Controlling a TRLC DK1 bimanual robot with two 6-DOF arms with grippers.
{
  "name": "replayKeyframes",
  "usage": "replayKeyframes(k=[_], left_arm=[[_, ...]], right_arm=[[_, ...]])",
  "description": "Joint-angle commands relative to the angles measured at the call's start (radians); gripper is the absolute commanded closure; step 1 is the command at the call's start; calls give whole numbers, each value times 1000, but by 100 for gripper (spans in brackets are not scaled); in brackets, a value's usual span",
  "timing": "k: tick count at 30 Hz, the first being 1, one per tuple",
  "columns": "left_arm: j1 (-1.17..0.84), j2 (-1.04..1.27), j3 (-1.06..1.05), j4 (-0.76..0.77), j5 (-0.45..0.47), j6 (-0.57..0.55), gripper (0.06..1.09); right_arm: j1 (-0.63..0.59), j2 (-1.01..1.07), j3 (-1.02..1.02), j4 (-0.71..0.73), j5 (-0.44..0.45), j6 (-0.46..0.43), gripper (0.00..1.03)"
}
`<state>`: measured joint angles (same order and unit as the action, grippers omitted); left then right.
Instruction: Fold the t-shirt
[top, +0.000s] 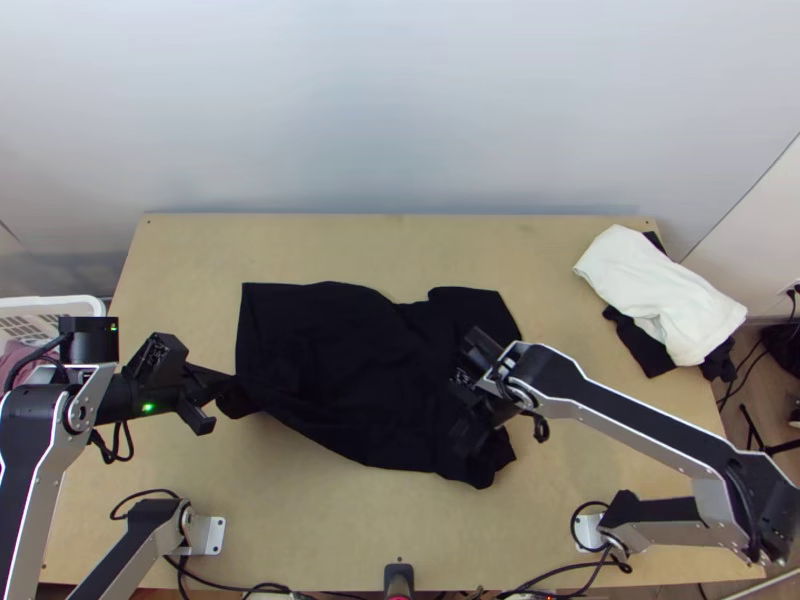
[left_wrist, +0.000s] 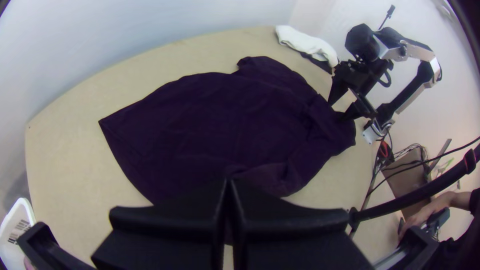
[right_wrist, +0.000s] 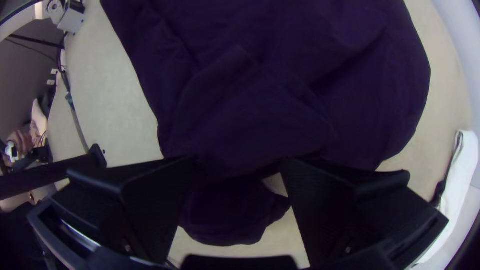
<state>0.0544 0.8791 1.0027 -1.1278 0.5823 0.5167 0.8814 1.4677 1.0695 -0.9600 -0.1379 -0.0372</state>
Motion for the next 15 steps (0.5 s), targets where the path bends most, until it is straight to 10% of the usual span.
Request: replayKeyframes(k=[1, 8, 15], left_arm=[[2, -3, -6, 2, -2, 5, 104], [13, -2, -12, 3, -2, 23, 104], [59, 18, 11, 30, 1, 34, 104]], right_arm=[[-10, 62, 12, 55, 4, 7, 39], [-18, 57, 4, 122, 3, -7, 96], [-33, -73, 50, 86, 1, -35, 100]])
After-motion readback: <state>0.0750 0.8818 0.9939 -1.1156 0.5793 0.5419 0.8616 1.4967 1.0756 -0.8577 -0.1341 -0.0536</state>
